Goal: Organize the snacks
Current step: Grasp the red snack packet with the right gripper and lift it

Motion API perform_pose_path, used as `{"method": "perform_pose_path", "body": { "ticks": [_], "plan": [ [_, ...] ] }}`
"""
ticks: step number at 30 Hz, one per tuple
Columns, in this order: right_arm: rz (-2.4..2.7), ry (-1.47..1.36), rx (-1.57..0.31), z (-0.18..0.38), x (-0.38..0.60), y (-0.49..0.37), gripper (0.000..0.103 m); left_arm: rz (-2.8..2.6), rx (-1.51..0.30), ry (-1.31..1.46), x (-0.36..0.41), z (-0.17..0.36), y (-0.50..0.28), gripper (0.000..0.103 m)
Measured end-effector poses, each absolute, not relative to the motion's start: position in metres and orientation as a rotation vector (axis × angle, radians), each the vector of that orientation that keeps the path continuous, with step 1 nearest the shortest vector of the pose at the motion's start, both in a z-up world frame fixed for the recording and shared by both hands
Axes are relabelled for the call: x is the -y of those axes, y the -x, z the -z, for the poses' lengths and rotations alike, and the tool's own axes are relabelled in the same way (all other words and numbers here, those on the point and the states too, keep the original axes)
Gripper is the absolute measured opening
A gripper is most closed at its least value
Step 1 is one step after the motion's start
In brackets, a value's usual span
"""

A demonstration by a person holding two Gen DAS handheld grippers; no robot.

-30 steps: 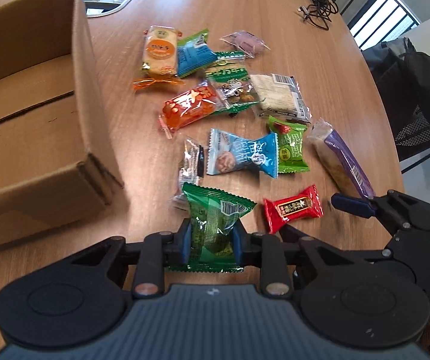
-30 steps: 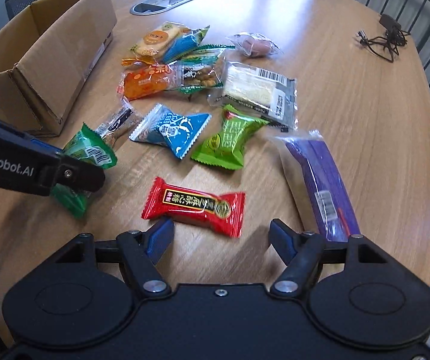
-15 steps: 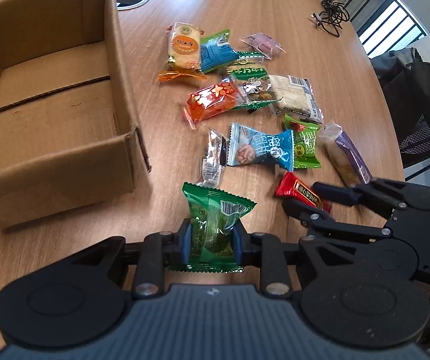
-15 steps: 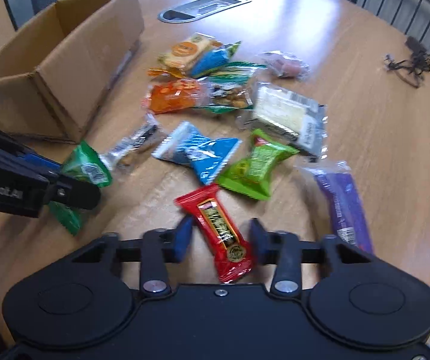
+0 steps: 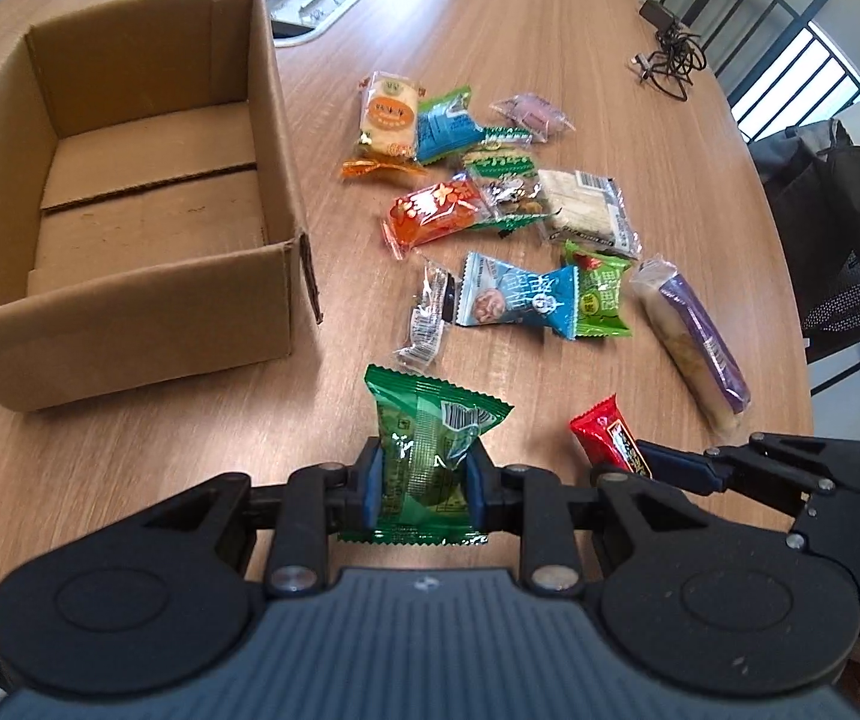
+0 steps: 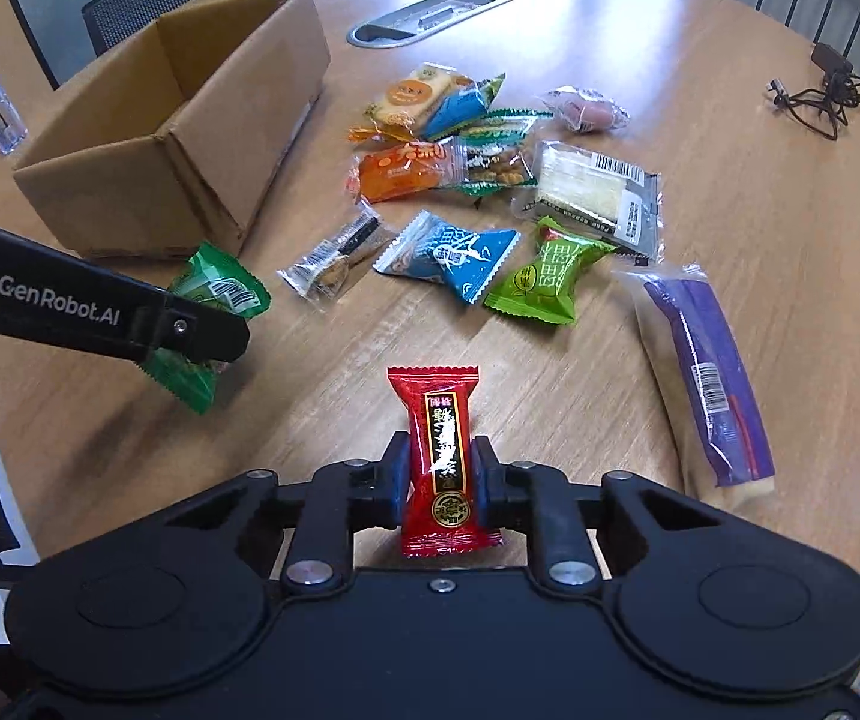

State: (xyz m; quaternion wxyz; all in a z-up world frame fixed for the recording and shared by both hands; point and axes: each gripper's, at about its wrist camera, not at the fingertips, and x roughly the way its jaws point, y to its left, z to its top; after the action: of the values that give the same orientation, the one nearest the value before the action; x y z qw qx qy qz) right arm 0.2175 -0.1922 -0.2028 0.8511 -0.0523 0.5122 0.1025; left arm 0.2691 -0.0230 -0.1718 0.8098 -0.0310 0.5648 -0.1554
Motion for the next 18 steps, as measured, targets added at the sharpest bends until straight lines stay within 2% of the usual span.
{"method": "perform_pose_path", "body": {
  "ticks": [18],
  "plan": [
    [-0.242,0.056,-0.915,0.140,0.201,-0.185,0.020,0.213,-1.038,0.083,0.004,0.108,-0.228,0.026]
  ]
}}
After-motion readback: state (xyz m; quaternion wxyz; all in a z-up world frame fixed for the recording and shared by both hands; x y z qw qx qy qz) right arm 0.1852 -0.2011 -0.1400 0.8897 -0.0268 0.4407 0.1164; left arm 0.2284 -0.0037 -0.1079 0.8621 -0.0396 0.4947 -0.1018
